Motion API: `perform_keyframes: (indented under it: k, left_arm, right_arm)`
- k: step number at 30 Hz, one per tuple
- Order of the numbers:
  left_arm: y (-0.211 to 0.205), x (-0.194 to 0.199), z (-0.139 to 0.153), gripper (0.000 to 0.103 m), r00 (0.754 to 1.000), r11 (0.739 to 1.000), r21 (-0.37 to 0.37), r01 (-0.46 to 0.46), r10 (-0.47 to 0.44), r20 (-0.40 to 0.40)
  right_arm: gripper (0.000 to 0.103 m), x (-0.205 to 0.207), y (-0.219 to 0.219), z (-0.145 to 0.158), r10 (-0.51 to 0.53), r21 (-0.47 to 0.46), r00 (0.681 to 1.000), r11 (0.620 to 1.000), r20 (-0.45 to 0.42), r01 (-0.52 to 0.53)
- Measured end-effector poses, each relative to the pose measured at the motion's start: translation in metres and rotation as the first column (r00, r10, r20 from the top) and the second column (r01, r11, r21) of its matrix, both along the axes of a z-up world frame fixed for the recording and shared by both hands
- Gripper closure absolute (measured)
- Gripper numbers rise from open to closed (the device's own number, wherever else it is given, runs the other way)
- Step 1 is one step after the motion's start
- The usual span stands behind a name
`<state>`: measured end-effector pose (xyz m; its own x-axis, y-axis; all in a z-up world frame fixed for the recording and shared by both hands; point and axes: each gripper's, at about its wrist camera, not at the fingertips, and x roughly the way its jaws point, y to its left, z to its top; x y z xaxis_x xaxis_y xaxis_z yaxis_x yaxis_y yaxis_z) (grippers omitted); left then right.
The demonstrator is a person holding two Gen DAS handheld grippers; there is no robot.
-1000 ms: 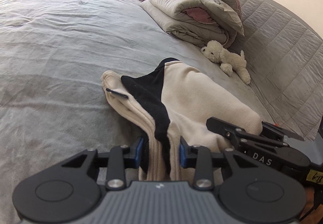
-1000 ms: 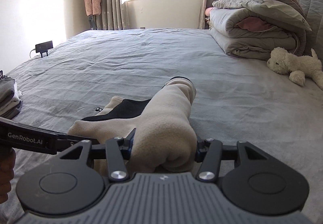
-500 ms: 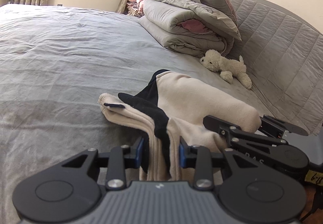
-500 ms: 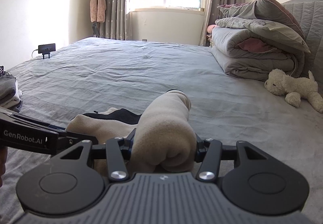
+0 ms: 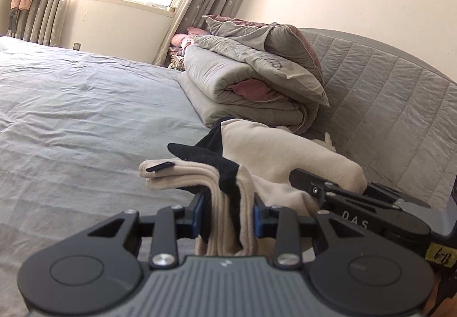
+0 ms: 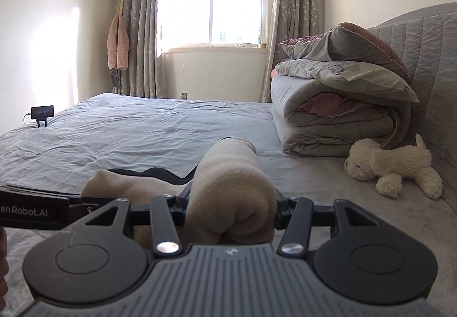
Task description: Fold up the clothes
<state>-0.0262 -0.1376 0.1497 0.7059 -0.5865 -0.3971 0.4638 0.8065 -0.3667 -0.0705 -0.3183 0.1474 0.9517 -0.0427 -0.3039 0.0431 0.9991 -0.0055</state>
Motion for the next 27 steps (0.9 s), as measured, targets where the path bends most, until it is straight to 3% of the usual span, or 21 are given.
perform_keyframes:
  k: [7, 12, 14, 15, 18, 19, 20, 22, 24, 27]
  left_arm:
    - [-0.120, 0.013, 0.008, 0.070, 0.995, 0.992, -0.089, 0.085, -0.080, 0.051]
    - [-0.208, 0.023, -0.025, 0.070, 0.990, 0.976, -0.165, 0.140, -0.143, -0.010]
    - [-0.242, 0.022, -0.052, 0.070, 0.984, 0.973, -0.169, 0.154, -0.167, -0.067]
    - [-0.264, 0.019, -0.074, 0.070, 0.972, 0.973, -0.153, 0.172, -0.193, -0.133]
    - [-0.307, 0.007, -0.131, 0.069, 0.915, 0.970, -0.144, 0.194, -0.233, -0.330]
    - [-0.315, 0.001, -0.143, 0.067, 0.912, 0.974, -0.139, 0.177, -0.215, -0.348]
    - [-0.315, -0.007, -0.148, 0.066, 0.927, 0.976, -0.141, 0.168, -0.205, -0.314]
    - [-0.311, -0.016, -0.149, 0.066, 0.940, 0.975, -0.143, 0.168, -0.203, -0.276]
    - [-0.305, -0.013, -0.150, 0.066, 0.928, 0.973, -0.168, 0.159, -0.205, -0.311]
    - [-0.298, -0.006, -0.148, 0.063, 0.912, 0.971, -0.185, 0.152, -0.210, -0.352]
  right_arm:
    - [0.050, -0.017, -0.125, 0.017, -0.193, 0.170, 0.976, 0.970, 0.106, 0.173]
    - [0.050, -0.031, -0.203, -0.004, -0.329, 0.194, 0.932, 0.935, 0.154, 0.298]
    - [0.050, -0.031, -0.238, -0.026, -0.413, 0.222, 0.907, 0.895, 0.086, 0.387]
    - [0.050, -0.032, -0.253, -0.037, -0.454, 0.221, 0.890, 0.872, 0.038, 0.436]
    - [0.050, -0.036, -0.295, -0.081, -0.575, 0.202, 0.794, 0.768, -0.200, 0.607]
    - [0.050, -0.041, -0.307, -0.095, -0.588, 0.232, 0.762, 0.729, -0.271, 0.644]
    - [0.048, -0.046, -0.318, -0.110, -0.594, 0.257, 0.728, 0.686, -0.342, 0.680]
    - [0.046, -0.061, -0.331, -0.122, -0.582, 0.382, 0.732, 0.624, -0.354, 0.682]
    - [0.044, -0.067, -0.335, -0.121, -0.577, 0.435, 0.730, 0.587, -0.366, 0.682]
    - [0.041, -0.065, -0.324, -0.107, -0.593, 0.417, 0.712, 0.578, -0.377, 0.702]
